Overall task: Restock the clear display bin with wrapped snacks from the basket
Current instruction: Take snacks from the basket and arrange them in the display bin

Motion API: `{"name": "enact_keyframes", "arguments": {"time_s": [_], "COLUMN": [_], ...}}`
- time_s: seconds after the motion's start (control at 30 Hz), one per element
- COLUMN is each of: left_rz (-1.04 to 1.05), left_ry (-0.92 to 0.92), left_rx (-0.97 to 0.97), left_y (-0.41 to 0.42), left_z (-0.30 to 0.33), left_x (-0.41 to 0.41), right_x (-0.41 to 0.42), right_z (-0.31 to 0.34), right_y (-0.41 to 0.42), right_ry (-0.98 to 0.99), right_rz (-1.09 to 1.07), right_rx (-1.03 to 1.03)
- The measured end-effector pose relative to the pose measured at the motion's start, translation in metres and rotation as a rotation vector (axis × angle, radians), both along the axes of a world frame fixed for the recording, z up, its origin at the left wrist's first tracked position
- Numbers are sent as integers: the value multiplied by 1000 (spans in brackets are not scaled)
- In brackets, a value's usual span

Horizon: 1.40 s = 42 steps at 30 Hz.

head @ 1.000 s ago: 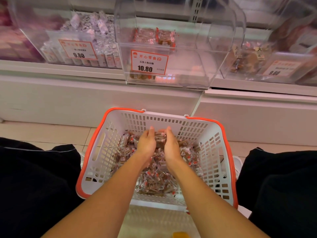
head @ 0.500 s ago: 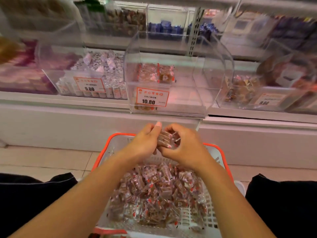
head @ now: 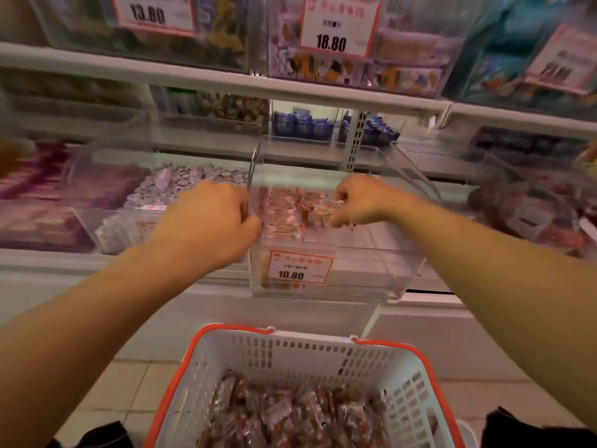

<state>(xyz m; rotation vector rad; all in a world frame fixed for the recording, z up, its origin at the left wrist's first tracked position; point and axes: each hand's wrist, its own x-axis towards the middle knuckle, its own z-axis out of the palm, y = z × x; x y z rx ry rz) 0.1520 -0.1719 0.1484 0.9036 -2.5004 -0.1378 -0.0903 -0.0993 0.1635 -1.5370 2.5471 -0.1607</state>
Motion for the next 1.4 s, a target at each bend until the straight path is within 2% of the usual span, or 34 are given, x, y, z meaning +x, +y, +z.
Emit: {"name": "enact_keyframes", "arguments": {"time_s": [0.1,0.27,0.37,0.47,0.63,0.8,0.9,0.97,1.03,1.07,1.13,1.2,1.23,1.27,1.3,1.33,1.4], "left_rz": [-10,-49,-49,-33,-36,-53,19,61,-76,-208,-466,-582,-589,-564,-516,-440,-298], "left_ry": [10,9,-9,-19,-24,11,44,159,303,312,229,103,25,-92,-253,-443,-794], "left_rx": [52,58,51,59,62,73,24,-55,-153,-204,-285,-265,-228,-166,-75,49,314], "left_y": [-10,-20,-18,-16,-15,-16,-14,-10,-2,2,14,25,31,39,46,53,68], "left_z": [-1,0,-1,0,1,-3,-6,-2,3,5,-1,-25,-43,-64,-87,-112,-172], "left_x": [-1,3,3,3,3,5,6,7,10,12,14,11,7,3,-1,-3,5], "right_x": [-9,-6,-4,-8,-1,-2,0,7,15,18,37,68,85,100,111,119,130], "right_z": [-19,-34,-28,-26,-31,-30,-21,-9,6,8,6,-23,-48,-80,-118,-158,-239], "right_y": [-29,-48,-44,-42,-46,-45,-39,-33,-24,-16,14,53,71,87,100,112,135], "right_ry": [-50,36,12,-138,-459,-531,-489,-391,-126,23,99,91,90,70,0,-92,-393], "right_rz": [-31,-46,-122,-236,-303,-345,-336,-314,-265,-203,-70,101,148,148,104,43,-82], "right_rx": [125,131,151,201,78,55,71,76,10,-108,-546,-1045,-1156,-1161,-1054,-830,-185]}}
